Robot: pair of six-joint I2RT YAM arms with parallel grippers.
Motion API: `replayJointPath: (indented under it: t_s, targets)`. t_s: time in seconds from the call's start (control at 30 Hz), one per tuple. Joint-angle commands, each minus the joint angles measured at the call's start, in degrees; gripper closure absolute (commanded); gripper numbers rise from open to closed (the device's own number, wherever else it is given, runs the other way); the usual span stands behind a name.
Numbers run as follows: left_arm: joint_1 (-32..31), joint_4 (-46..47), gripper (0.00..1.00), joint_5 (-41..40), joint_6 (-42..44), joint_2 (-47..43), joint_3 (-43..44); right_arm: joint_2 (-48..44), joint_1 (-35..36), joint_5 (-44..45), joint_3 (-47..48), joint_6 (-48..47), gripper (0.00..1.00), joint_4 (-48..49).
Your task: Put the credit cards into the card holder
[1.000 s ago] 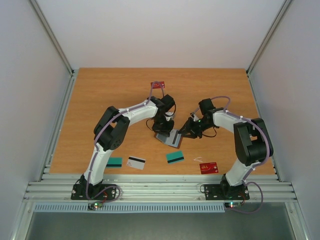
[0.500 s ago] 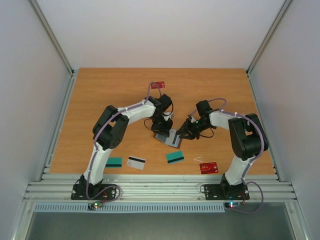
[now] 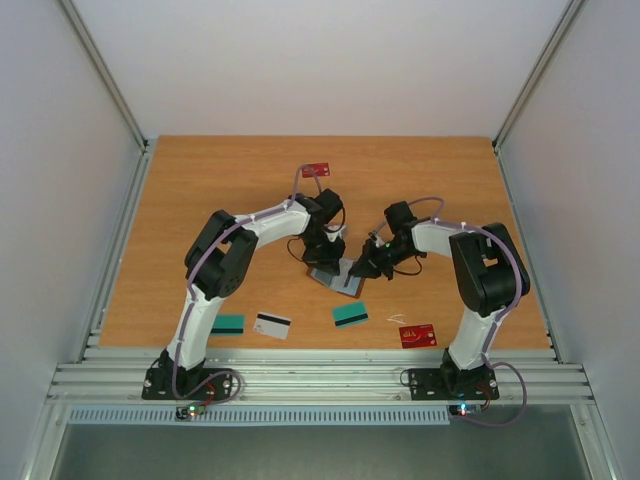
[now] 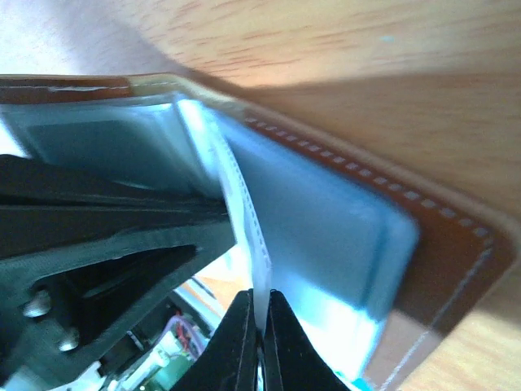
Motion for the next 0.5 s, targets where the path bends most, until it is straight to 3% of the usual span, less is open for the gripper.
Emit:
replayJointPath:
  t_s: [0.0,0.1,0.47]
  targets:
    - [0.0,1.1,0.97,2.2,-1.3,-1.3,-1.7,0.6,0.5,2.6,3.6,-3.0,0.99,-5.8]
    - [-0.4,2.8,0.96,6.3,-4.2,-2.8,-2.3,-0.1,0.5,5.7,5.6,-6.2,0.99,-11.5]
    - [-0.4,-1.0,0.87,3.3,-6.7,-7.6,1.0,2.7,0.5,17.1,14.9,-17.8,0.99,-33.3]
